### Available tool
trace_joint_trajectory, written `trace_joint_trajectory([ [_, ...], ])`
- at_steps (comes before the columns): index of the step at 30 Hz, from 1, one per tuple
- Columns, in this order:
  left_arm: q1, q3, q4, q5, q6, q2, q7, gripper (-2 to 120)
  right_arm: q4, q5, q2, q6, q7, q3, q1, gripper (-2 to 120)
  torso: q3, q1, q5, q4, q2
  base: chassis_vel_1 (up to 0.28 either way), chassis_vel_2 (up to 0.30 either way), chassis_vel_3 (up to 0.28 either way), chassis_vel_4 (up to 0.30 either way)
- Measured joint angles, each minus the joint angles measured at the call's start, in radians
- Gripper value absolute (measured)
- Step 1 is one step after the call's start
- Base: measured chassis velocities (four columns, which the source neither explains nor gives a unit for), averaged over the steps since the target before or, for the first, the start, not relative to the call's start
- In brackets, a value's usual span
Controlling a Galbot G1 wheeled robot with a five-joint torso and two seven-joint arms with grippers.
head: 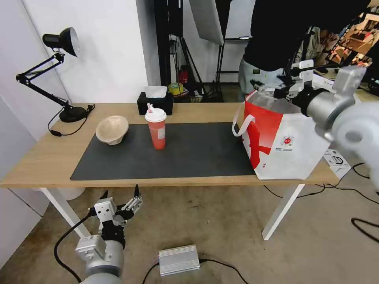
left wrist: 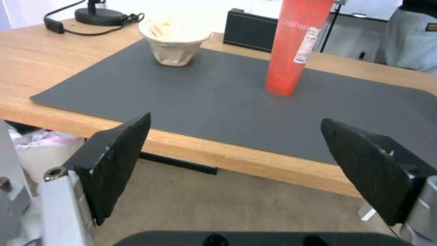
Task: Pick up the trash from the table and place it into the takeout bag.
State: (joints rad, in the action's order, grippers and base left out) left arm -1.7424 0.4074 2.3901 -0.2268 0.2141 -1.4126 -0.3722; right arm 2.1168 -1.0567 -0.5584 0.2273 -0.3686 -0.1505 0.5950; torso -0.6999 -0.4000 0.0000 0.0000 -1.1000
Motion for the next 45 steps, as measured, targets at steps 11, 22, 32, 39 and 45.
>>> trace_joint_trajectory([
  [11, -0.02, 0.02, 0.017, 0.007, -0.006, -0.028, -0.001, 100, 0.135, 0.285, -0.134, -0.265, -0.148, 0.041, 0.206, 100, 0.0, 0.0, 0.0, 0.0004, 0.0, 0.0, 0.0, 0.0, 0.0],
  [22, -0.021, 0.029, 0.021, 0.013, -0.008, -0.037, -0.001, 100, 0.147, 0.532, -0.235, -0.379, -0.227, 0.127, 0.356, 100, 0.0, 0.0, -0.0001, 0.0, 0.0, 0.0, 0.0, 0.0, 0.0],
  [32, -0.013, 0.027, 0.01, 0.013, -0.008, -0.043, -0.002, 100, 0.155, 0.705, -0.295, -0.429, -0.252, 0.17, 0.544, 100, 0.0, 0.0, -0.0001, 0.0, 0.0, 0.0, 0.0, 0.0, 0.0],
  [39, -0.012, 0.022, 0.004, 0.016, -0.011, -0.046, -0.002, 100, 0.191, 0.759, -0.31, -0.426, -0.285, 0.19, 0.682, 100, 0.0, 0.0, -0.0001, 0.0, 0.0, 0.0, 0.0, 0.0, 0.0],
  [45, -0.013, 0.022, 0.004, 0.016, -0.012, -0.045, -0.002, 100, 0.193, 0.799, -0.317, -0.406, -0.335, 0.204, 0.78, 100, 0.0, 0.0, 0.0, 0.0, 0.0, 0.0, 0.0, 0.0, 0.0],
])
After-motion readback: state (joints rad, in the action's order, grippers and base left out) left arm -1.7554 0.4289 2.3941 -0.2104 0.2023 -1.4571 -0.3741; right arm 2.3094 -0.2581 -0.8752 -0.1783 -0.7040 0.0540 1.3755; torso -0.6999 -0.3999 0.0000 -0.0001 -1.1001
